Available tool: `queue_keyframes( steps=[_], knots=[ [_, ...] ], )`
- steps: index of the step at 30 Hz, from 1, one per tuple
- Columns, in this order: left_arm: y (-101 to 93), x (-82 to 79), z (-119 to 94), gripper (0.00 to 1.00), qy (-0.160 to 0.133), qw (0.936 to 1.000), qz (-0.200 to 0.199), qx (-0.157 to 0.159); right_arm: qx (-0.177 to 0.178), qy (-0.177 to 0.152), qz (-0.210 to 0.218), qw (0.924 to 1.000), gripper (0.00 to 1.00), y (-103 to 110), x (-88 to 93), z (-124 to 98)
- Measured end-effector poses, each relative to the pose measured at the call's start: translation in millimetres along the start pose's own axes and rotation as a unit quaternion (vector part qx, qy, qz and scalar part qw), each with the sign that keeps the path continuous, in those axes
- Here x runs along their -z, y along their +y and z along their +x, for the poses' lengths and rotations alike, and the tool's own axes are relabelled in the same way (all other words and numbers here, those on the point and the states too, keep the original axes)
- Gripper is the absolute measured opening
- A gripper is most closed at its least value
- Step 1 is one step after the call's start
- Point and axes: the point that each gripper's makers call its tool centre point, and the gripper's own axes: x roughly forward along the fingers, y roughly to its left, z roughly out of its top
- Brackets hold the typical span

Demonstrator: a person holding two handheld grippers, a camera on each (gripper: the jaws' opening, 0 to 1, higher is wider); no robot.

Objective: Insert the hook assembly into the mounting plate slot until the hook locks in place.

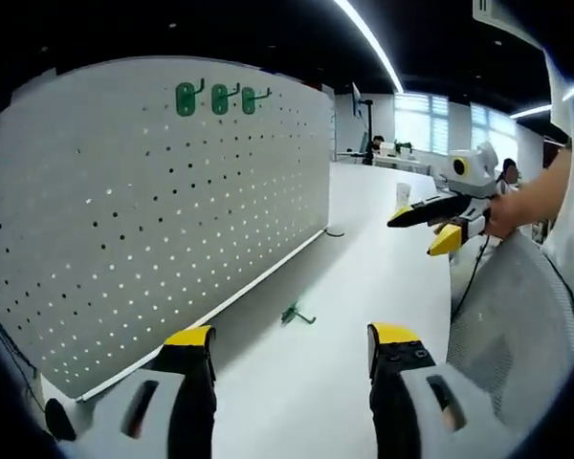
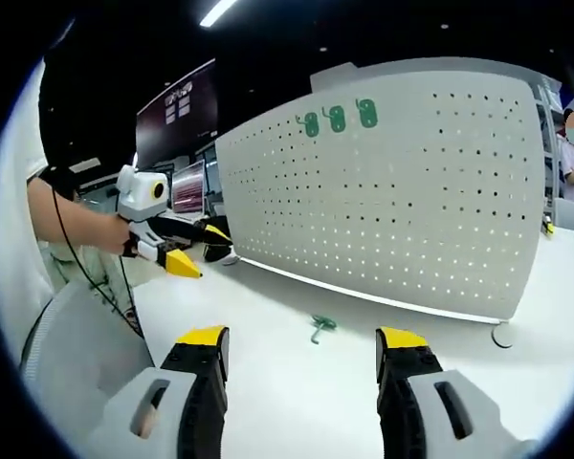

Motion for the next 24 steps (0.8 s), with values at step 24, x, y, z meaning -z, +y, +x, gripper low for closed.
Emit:
queue_keyframes(
  steps=[24],
  knots=[
    [-7.4, 11.1, 61, 0.61, 0.111, 0.9849, 0.096, 0.091, 0.003, 0.021, -0.001, 0.9998, 0.58, -1, 8.8, 1]
  ],
)
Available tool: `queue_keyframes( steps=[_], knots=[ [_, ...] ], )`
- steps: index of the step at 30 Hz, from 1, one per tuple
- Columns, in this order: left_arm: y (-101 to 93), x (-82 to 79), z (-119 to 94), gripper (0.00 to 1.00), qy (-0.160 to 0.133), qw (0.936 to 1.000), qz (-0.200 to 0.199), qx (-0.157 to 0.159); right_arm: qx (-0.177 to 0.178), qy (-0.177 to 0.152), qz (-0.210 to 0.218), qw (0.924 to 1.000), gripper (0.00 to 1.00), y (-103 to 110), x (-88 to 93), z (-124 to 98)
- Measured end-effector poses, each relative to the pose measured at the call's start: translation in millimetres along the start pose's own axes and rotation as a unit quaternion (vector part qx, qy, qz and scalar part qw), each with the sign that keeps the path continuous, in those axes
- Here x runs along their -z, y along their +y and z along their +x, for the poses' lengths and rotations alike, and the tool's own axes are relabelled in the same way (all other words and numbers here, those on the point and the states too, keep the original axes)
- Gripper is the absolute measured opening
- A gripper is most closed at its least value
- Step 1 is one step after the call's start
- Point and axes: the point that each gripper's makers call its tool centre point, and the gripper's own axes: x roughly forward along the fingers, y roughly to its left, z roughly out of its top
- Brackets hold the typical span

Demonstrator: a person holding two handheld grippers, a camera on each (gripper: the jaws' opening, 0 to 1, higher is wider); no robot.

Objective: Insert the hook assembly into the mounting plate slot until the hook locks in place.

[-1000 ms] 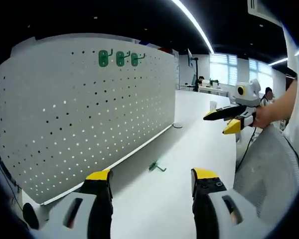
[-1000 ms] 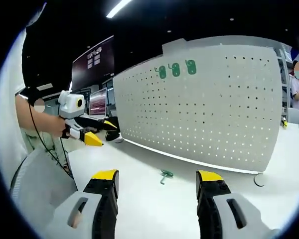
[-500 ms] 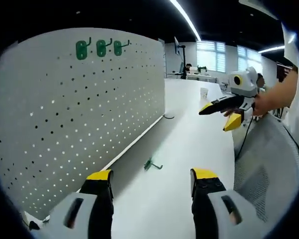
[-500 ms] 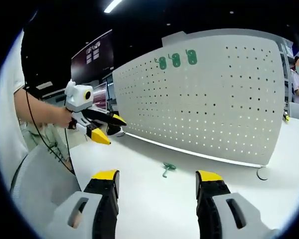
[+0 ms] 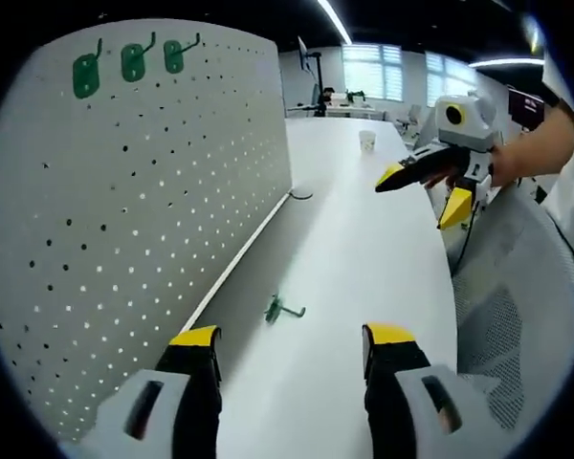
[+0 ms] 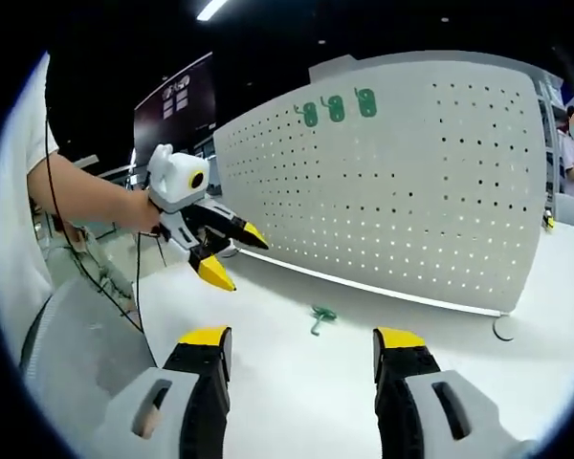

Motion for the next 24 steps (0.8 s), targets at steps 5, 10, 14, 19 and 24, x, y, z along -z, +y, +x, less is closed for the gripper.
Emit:
queue_keyframes(
  steps=[5, 10, 14, 19, 24],
  knots=[
    [-3.0, 7.5, 14, 0.63, 0.037, 0.9988, 0.008, 0.032, -0.004, 0.008, -0.003, 1.0000, 0.58, 2, 3.5, 2],
    [-3.6, 4.6, 24, 0.62, 0.060, 0.9956, 0.049, 0.053, -0.010, 0.016, -0.010, 0.9998, 0.59, 6, 6.7, 5],
    [0.7, -1.3, 32, 0.62, 0.066, 0.9944, 0.058, 0.057, -0.008, 0.019, -0.020, 0.9996, 0.59, 6, 6.8, 5],
    [-0.2, 5.4, 41, 0.61, 0.086, 0.9914, 0.070, 0.069, -0.007, 0.025, -0.031, 0.9992, 0.59, 6, 8.9, 5],
    [-0.4, 8.2, 51, 0.61, 0.101, 0.9886, 0.080, 0.077, -0.007, 0.027, -0.034, 0.9990, 0.59, 6, 9.6, 5]
  ],
)
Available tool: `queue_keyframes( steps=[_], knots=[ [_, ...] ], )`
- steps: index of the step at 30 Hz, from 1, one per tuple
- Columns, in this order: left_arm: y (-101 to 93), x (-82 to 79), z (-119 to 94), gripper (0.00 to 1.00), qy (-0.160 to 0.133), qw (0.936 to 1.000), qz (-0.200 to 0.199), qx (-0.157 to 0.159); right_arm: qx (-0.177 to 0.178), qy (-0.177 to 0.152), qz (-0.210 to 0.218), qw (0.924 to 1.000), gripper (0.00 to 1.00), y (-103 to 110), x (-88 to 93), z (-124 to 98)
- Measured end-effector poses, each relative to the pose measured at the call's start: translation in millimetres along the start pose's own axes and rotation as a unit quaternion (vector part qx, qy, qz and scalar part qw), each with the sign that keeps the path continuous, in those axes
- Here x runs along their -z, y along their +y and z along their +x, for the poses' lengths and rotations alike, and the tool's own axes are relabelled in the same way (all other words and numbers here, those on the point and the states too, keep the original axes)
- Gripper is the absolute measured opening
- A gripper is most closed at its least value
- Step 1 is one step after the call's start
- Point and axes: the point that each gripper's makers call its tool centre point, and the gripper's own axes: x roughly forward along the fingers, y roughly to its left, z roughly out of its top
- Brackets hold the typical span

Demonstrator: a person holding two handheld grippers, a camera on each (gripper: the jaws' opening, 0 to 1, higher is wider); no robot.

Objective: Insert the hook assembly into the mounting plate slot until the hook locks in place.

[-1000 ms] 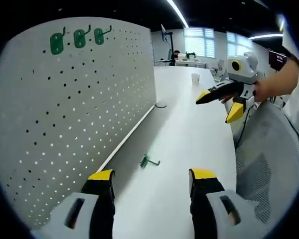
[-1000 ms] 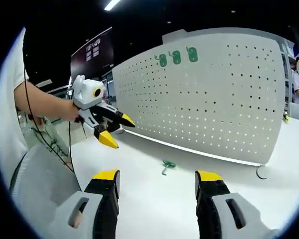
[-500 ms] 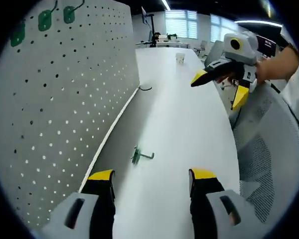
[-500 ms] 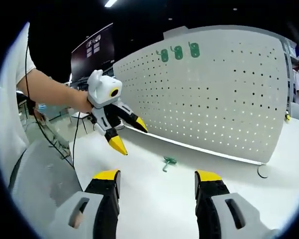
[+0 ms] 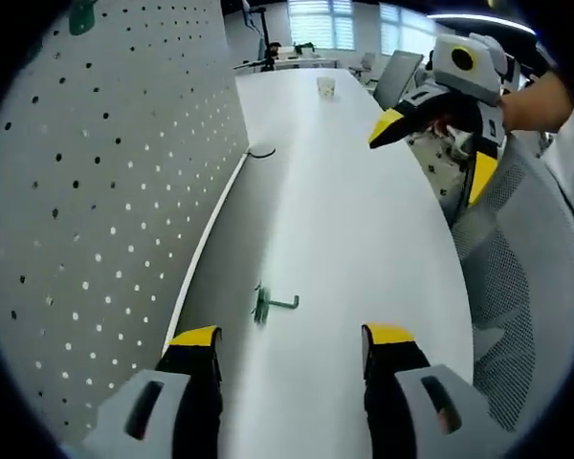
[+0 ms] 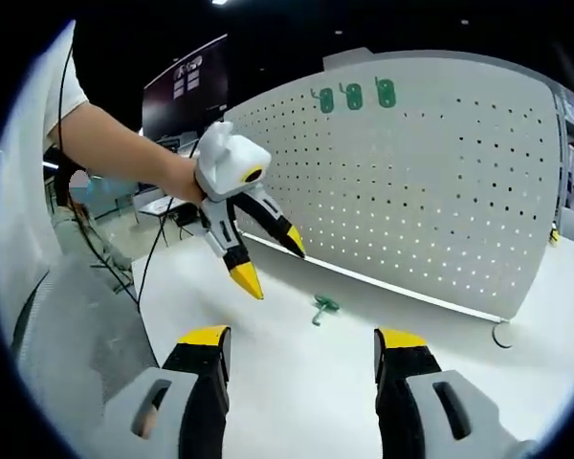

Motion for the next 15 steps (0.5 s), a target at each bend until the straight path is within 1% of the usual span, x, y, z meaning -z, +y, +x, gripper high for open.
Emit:
queue_keyframes(
  steps=[5, 8, 12, 15],
  knots=[
    [2.3, 1.8, 10, 0.60, 0.016, 0.9998, 0.011, 0.009, 0.001, 0.002, -0.001, 1.0000, 0.59, 0, 0.5, 0],
    [3.1, 4.0, 16, 0.58, 0.030, 0.9990, 0.031, 0.016, 0.002, 0.003, -0.004, 1.0000, 0.59, -1, 1.6, 0],
    [5.3, 2.5, 22, 0.58, 0.036, 0.9986, 0.034, 0.022, 0.003, 0.004, -0.005, 1.0000, 0.59, -1, 2.0, 1],
    [7.0, 3.9, 28, 0.58, 0.049, 0.9973, 0.048, 0.026, 0.002, 0.008, -0.008, 0.9999, 0.59, 0, 3.0, 1]
  ],
)
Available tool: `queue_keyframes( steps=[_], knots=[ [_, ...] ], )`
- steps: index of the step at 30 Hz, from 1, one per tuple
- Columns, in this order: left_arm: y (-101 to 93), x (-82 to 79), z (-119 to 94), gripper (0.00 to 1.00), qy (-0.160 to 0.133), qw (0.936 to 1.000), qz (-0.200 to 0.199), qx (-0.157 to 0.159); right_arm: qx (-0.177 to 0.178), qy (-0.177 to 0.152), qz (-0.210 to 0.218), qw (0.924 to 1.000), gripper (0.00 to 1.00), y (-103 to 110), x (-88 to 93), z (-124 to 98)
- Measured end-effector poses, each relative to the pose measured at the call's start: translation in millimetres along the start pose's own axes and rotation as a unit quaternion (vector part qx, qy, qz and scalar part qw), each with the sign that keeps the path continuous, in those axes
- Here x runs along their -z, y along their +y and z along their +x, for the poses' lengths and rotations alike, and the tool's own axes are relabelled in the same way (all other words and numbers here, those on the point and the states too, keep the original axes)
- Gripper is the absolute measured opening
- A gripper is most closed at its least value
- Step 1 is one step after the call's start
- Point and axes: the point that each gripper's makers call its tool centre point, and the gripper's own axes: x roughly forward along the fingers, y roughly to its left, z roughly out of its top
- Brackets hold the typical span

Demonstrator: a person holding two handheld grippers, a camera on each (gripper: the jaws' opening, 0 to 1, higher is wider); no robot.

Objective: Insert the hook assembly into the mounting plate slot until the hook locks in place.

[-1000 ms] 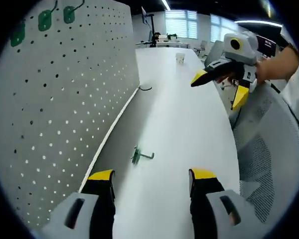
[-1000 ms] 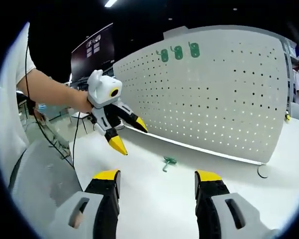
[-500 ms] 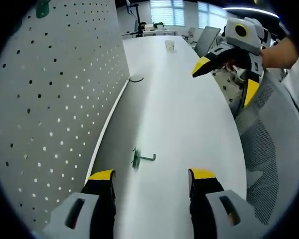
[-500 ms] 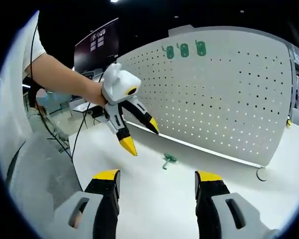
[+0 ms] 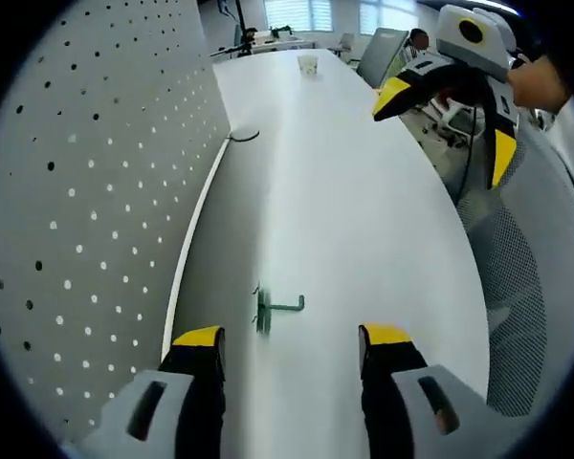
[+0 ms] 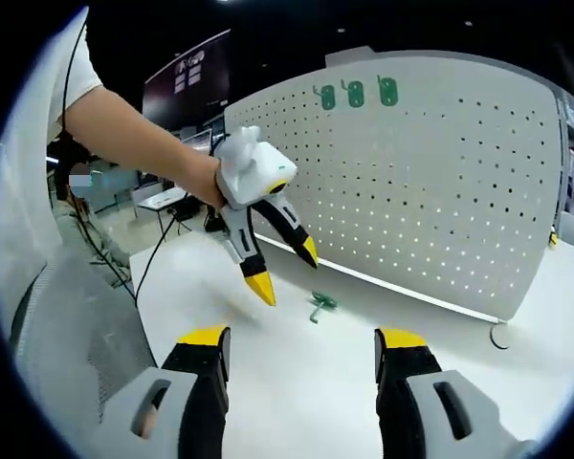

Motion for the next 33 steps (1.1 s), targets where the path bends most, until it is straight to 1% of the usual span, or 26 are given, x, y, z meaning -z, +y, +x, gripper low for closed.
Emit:
queue_keyframes(
  steps=[5, 8, 9, 11, 13, 15, 19, 21, 23, 26, 27, 30, 32, 33],
  knots=[
    [3.1, -0.6, 9, 0.57, 0.011, 0.9998, 0.016, 0.007, 0.000, 0.002, -0.007, 1.0000, 0.59, 2, -0.1, 0],
    [3.5, 3.2, 14, 0.57, 0.029, 0.9989, 0.035, 0.012, -0.001, 0.004, -0.007, 1.0000, 0.59, 2, 0.7, 0],
    [2.6, 2.8, 16, 0.57, 0.027, 0.9988, 0.038, 0.016, 0.001, 0.004, -0.011, 0.9999, 0.59, 2, 0.5, 0],
    [-1.3, 4.8, 20, 0.58, 0.032, 0.9984, 0.035, 0.030, -0.002, 0.006, -0.012, 0.9999, 0.59, 3, 1.4, 1],
    [-4.2, 8.7, 24, 0.57, 0.042, 0.9972, 0.047, 0.040, -0.006, 0.006, -0.016, 0.9998, 0.59, 5, 1.1, 1],
    [-6.0, 9.6, 27, 0.56, 0.044, 0.9965, 0.054, 0.046, -0.008, 0.005, -0.016, 0.9998, 0.59, 6, 0.8, 1],
    [-4.2, 15.0, 34, 0.54, 0.056, 0.9956, 0.049, 0.057, -0.007, 0.004, -0.019, 0.9998, 0.59, 6, 0.3, 1],
    [-0.7, 20.8, 37, 0.54, 0.070, 0.9947, 0.050, 0.056, -0.004, 0.010, -0.022, 0.9997, 0.58, 5, 2.4, 1],
    [0.9, 21.3, 38, 0.52, 0.068, 0.9948, 0.048, 0.059, -0.002, 0.011, -0.026, 0.9996, 0.58, 4, 2.9, 1],
    [2.2, 22.5, 40, 0.52, 0.066, 0.9949, 0.033, 0.069, -0.002, 0.012, -0.025, 0.9996, 0.58, 3, 3.7, 1],
    [5.3, 20.6, 40, 0.49, 0.061, 0.9956, 0.026, 0.066, -0.002, 0.013, -0.026, 0.9996, 0.58, 3, 3.9, 1],
    [9.8, 19.5, 40, 0.44, 0.059, 0.9959, 0.020, 0.066, 0.001, 0.010, -0.024, 0.9997, 0.56, 2, 2.5, 0],
    [12.3, 18.5, 40, 0.42, 0.059, 0.9961, 0.004, 0.065, 0.002, 0.011, -0.019, 0.9998, 0.56, 1, 3.4, -1],
    [14.0, 18.1, 41, 0.39, 0.060, 0.9964, 0.003, 0.061, 0.002, 0.011, -0.019, 0.9998, 0.56, 0, 3.8, -1]
  ],
)
